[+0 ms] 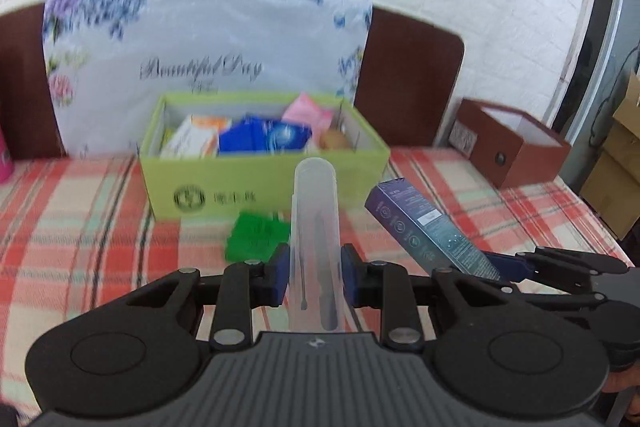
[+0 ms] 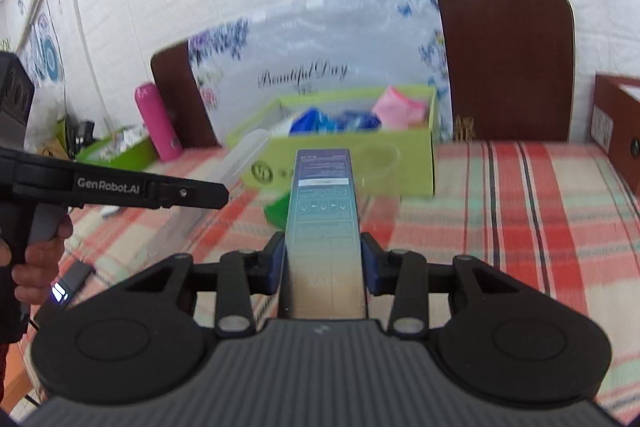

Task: Organize objects
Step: 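Lift the tube and slim box with both grippers over the lime-green box, then lower the tube and slim box into the lime-green box and open both grippers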

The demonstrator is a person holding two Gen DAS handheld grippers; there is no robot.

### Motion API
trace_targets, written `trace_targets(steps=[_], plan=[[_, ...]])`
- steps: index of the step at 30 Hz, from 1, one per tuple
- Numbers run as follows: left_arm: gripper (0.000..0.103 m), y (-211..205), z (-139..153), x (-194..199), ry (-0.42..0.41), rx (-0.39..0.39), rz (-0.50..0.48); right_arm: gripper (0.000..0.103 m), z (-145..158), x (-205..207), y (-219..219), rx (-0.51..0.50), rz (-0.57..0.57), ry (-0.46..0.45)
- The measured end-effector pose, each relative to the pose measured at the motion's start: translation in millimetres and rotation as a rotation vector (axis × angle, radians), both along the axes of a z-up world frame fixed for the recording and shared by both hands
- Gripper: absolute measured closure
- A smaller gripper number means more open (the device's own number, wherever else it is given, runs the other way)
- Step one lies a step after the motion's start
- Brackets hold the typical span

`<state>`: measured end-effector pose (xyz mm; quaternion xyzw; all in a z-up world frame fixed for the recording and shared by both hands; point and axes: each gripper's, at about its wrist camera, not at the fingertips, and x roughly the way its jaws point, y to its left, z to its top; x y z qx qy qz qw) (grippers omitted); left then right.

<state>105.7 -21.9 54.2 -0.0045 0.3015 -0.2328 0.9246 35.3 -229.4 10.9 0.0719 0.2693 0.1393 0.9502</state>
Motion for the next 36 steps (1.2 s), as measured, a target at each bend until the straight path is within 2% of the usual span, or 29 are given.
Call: trace_targets(steps=[6,10,16,22,23,25,26,27,29,33,36], plan=[[0.075,-1.1,31.0,45.5,-0.074,0.015,0.044,0.065,34.0,52.8,-5.1,-0.043,-0.016,-0.101],[0.075,-2.5,36.1,93.3,-0.079,0.042,0.076,0.065,40.1,103.8,-11.3,-0.073,-0.008,-0.115],[0.075,1.6,21.7,153.8,-0.042,0.083,0.125,0.065,23.6,173.5,-14.8,-0.137,0.008,-0.104],[0.075,7.1,10.7,191.2,-0.035,0.101,0.152,0.065,-4.0,220.4,-9.0,-0.199,0.032,-0.113],[0.075,7.6,7.9,194.7,-0.042,0.105,0.164,0.06,-10.5,226.9,-7.0,-0.217,0.038,-0.104],[0.063,9.2,-0.9,198.6,-0.055,0.112,0.178,0.046,-23.7,233.9,-1.1,-0.277,0.035,-0.092],[0.043,10.4,-7.3,198.4,-0.048,0.113,0.181,0.042,-28.9,232.1,1.7,-0.311,0.029,-0.099],[0.031,11.5,-12.0,196.7,-0.047,0.111,0.188,0.04,-32.6,230.2,3.1,-0.332,0.032,-0.111],[0.031,12.7,-20.9,195.4,-0.044,0.117,0.2,0.031,-39.0,226.7,4.2,-0.355,0.036,-0.12],[0.031,15.2,-26.6,195.0,0.003,0.115,0.215,0.027,-41.9,223.5,5.0,-0.372,0.03,-0.113],[0.031,17.0,-21.0,186.9,0.003,0.098,0.223,0.02,-32.1,217.7,1.0,-0.352,0.008,-0.127]])
